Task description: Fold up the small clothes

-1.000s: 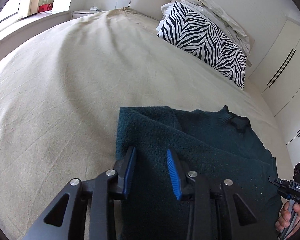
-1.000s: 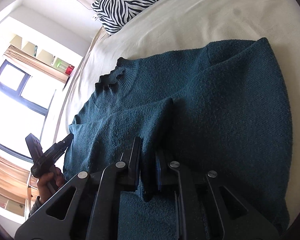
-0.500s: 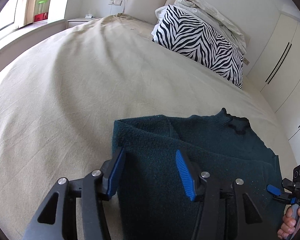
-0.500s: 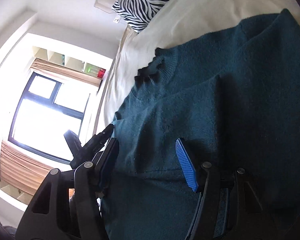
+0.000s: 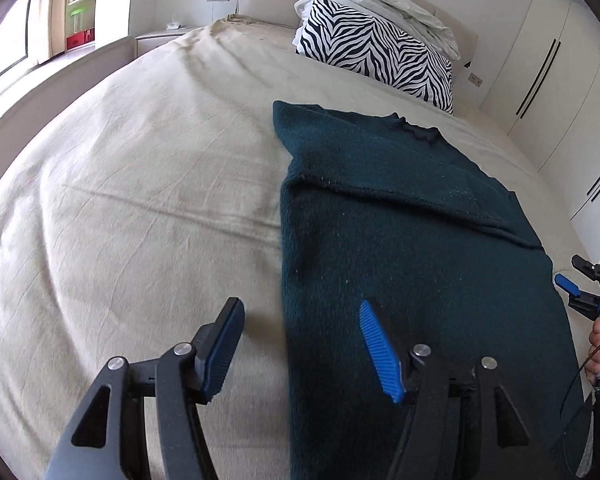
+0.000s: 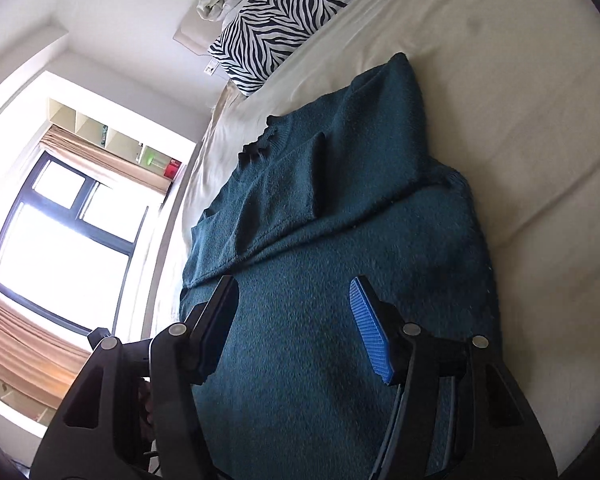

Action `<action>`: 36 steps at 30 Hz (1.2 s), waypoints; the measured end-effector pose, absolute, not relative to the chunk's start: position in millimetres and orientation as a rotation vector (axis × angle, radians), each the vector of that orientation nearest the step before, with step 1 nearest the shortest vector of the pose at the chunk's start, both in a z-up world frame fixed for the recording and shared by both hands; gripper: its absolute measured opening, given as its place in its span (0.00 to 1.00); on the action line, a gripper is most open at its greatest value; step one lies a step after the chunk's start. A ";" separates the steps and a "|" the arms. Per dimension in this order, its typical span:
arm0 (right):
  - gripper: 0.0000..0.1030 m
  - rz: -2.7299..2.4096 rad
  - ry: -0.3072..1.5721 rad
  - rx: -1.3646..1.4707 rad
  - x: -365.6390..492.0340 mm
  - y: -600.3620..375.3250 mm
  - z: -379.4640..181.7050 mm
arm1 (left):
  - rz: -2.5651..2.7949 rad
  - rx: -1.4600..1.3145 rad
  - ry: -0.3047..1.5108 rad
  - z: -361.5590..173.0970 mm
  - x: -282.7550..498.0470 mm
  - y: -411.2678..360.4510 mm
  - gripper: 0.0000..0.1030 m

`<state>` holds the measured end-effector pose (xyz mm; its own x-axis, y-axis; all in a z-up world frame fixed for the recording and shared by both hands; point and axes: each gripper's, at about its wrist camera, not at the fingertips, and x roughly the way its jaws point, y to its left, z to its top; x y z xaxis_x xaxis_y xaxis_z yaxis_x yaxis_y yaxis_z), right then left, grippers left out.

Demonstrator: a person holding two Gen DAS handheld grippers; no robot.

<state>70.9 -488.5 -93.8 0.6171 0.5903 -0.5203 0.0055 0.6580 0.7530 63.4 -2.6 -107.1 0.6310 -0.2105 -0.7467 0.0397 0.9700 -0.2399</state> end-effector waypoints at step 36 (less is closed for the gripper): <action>0.54 0.147 1.096 0.763 -138.8 -533.7 -123.6 | -0.263 -0.302 1.119 -141.7 -79.8 -12.9 0.09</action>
<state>-138.8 -533.7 -123.6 0.4748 0.4655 -0.7469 0.2521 0.7411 0.6222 -79.8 -12.9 -141.7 0.4140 -0.3549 -0.8382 0.0553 0.9290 -0.3660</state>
